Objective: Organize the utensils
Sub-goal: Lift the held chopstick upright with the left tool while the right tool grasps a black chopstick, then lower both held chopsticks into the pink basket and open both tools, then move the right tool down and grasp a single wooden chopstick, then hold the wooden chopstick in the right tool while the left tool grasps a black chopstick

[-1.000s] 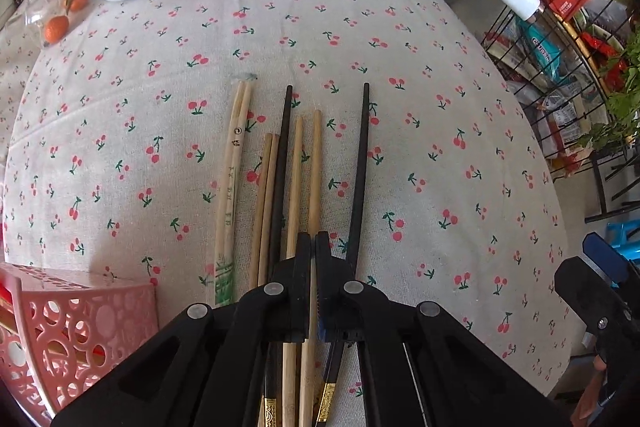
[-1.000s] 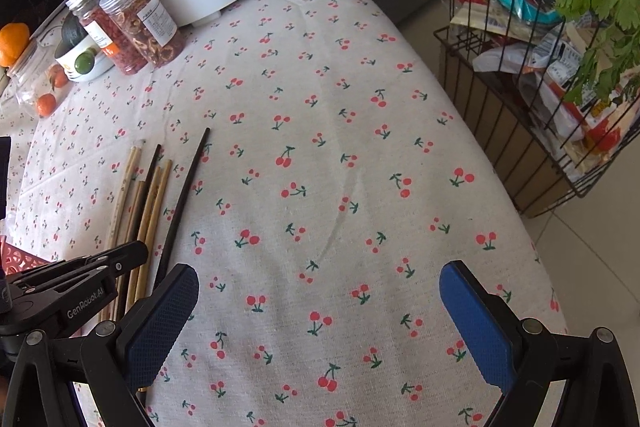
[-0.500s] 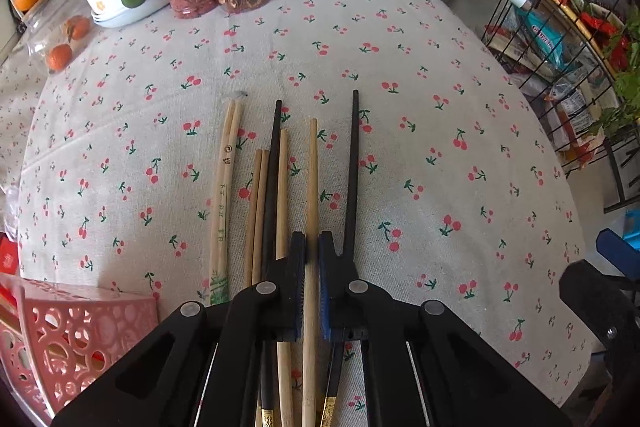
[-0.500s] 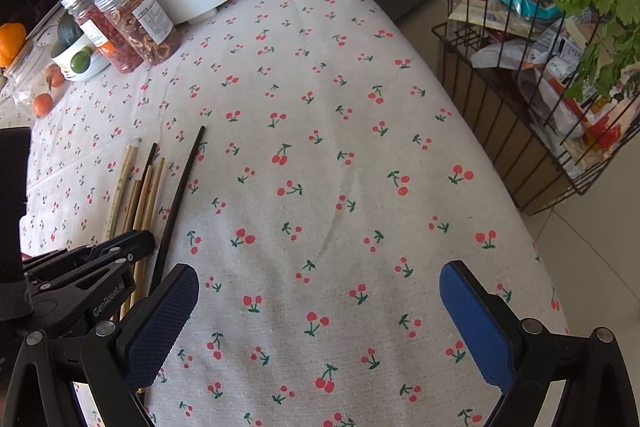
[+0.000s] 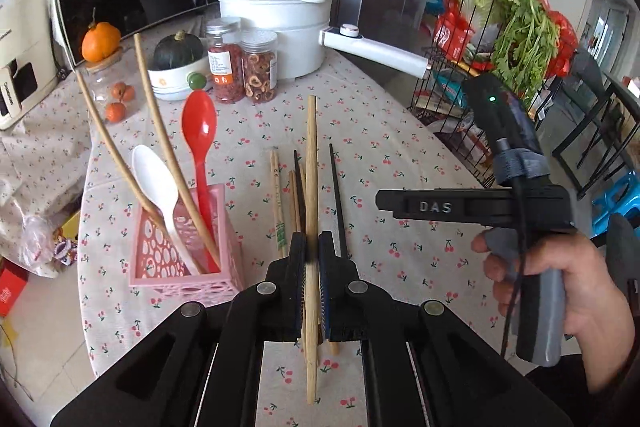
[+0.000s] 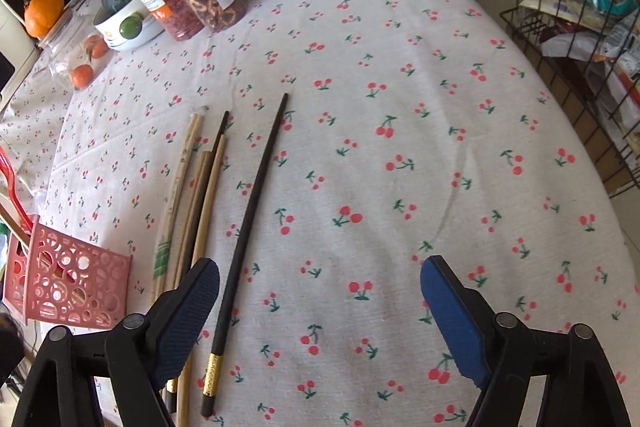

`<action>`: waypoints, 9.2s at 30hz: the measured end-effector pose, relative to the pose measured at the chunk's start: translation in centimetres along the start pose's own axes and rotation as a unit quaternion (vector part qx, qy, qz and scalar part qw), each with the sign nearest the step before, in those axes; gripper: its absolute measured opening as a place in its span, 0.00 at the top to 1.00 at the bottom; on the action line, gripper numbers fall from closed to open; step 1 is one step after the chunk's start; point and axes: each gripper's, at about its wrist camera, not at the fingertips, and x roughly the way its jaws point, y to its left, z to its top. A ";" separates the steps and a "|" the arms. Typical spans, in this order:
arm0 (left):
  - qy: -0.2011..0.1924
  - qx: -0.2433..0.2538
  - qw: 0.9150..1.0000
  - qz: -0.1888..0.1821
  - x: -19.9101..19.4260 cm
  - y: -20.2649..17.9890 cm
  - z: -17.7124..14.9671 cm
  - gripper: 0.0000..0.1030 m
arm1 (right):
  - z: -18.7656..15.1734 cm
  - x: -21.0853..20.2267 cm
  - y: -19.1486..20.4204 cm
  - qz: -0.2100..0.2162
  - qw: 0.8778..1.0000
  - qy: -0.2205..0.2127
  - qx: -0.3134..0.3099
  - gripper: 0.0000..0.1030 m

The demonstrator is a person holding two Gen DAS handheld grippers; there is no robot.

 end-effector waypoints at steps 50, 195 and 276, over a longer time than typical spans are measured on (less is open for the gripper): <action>-0.370 -0.118 0.921 0.040 -13.1 10.9 -0.4 0.94 | -4.2 -15.3 9.7 0.089 0.945 -0.288 -0.127 0.95; 0.060 -0.033 0.995 0.075 15.9 -2.5 -0.2 0.75 | -0.8 -2.1 -6.1 0.095 0.994 -0.013 0.046 0.95; 0.104 0.016 0.993 0.052 20.0 -6.1 3.0 0.68 | -0.2 -2.5 -8.8 0.111 0.989 -0.013 0.100 0.95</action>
